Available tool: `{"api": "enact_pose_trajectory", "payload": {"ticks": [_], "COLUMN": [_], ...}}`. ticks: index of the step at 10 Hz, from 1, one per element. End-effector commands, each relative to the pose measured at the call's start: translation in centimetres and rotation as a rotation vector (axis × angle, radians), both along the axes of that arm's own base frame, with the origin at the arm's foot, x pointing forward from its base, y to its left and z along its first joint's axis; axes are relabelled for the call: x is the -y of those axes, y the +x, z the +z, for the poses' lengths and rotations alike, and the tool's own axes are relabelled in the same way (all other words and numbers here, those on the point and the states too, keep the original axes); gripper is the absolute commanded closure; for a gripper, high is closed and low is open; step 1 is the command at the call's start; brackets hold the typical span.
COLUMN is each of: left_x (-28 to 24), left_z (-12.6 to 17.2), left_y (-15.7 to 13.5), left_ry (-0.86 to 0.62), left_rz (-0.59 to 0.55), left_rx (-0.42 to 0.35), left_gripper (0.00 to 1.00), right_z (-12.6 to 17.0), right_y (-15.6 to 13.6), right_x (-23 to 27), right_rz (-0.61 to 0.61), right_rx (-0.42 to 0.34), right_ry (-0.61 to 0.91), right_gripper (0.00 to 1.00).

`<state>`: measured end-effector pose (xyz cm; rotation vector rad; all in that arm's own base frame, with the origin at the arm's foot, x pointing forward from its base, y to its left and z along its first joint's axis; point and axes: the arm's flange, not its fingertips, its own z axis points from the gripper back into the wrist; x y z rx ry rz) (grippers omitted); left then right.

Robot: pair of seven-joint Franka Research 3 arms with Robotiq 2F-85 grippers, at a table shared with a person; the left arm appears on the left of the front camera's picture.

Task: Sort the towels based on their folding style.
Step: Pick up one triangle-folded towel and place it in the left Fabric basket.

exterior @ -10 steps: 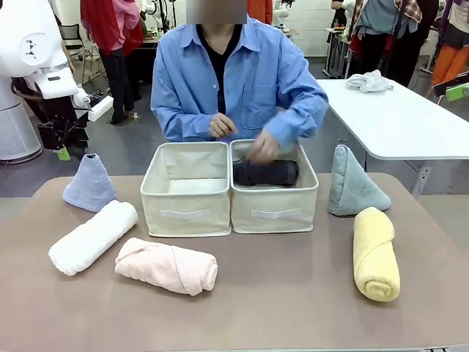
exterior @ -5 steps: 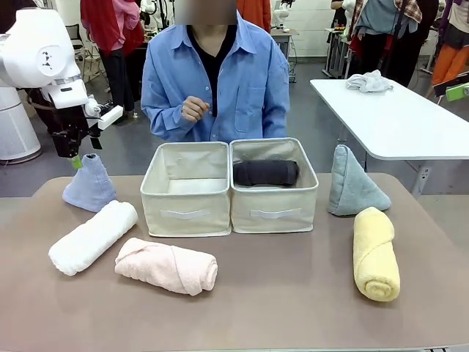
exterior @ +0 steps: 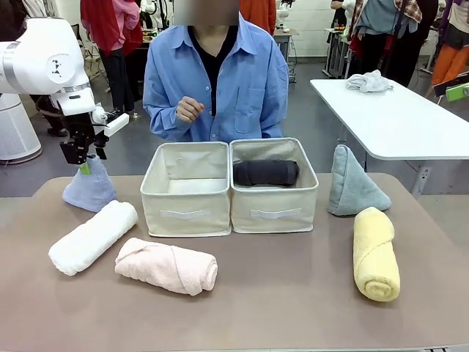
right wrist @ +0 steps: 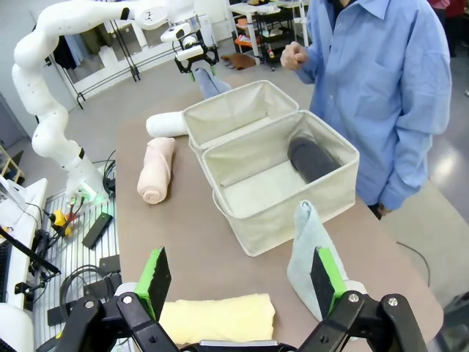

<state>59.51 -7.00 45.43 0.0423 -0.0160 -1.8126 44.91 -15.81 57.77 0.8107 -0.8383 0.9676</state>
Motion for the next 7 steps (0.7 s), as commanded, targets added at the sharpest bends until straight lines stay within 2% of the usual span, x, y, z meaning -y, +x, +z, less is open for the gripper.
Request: {"api": "enact_pose_trajectory", "payload": {"ticks": [1, 2, 3, 5, 7], "left_x": [-0.2, -0.2, -0.2, -0.3, 0.4], "left_z": [0.2, 0.1, 0.1, 0.5, 3.2], "left_y": [0.5, 0.5, 0.4, 0.0, -3.0], "left_ry": [0.007, 0.009, 0.01, 0.026, 0.062], "left_rz": [-0.036, -0.043, -0.044, -0.027, 0.039], "left_rx": [0.005, 0.001, -0.003, -0.011, 0.053], "left_gripper": [1.0, 1.0, 0.82, 1.0, 1.0], "right_z": [-0.1, -0.1, -0.1, -0.1, -0.1], "right_y": [0.1, 0.1, 0.1, 0.1, 0.1], "right_x": [0.0, 0.0, 0.0, 0.0, 0.0], "right_rz": [0.002, 0.002, 0.002, 0.002, 0.002], "right_rx": [0.0, 0.0, 0.0, 0.0, 0.0], "right_ry": [0.005, 0.005, 0.005, 0.005, 0.005], "right_gripper": [0.0, 0.0, 0.0, 0.0, 0.0]}}
